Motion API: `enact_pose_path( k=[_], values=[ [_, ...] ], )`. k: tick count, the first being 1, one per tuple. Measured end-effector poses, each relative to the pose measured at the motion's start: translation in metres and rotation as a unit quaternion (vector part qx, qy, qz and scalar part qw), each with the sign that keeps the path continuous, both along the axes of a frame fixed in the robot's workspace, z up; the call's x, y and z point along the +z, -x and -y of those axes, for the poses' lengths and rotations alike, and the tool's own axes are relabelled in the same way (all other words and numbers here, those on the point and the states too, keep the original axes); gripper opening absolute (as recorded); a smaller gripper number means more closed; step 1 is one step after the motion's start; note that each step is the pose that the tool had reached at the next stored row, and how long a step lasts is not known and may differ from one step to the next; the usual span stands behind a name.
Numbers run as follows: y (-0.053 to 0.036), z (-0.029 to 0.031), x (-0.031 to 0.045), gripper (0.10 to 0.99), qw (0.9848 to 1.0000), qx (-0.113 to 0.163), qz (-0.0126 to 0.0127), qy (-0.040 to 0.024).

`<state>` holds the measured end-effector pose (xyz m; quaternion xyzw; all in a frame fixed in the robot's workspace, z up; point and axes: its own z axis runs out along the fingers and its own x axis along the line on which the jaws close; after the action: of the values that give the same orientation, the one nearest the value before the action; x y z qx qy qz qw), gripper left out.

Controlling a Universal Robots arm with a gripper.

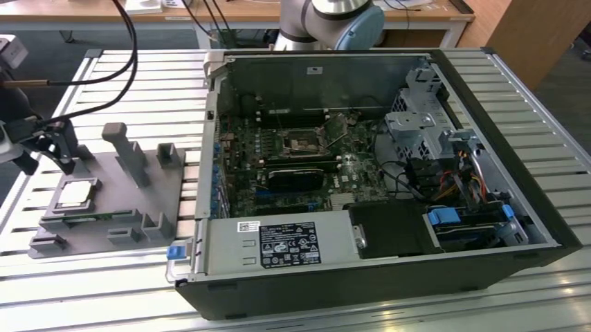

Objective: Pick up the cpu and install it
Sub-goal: 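Pick up the cpu and move it towards the insertion slot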

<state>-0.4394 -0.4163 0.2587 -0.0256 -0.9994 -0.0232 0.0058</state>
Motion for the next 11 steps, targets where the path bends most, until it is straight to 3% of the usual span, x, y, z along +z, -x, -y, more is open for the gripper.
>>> enact_pose_path(
  k=[11],
  values=[
    [-0.0012,0.0002,-0.0115,0.588,1.0,0.0,0.0,0.0]
  ],
)
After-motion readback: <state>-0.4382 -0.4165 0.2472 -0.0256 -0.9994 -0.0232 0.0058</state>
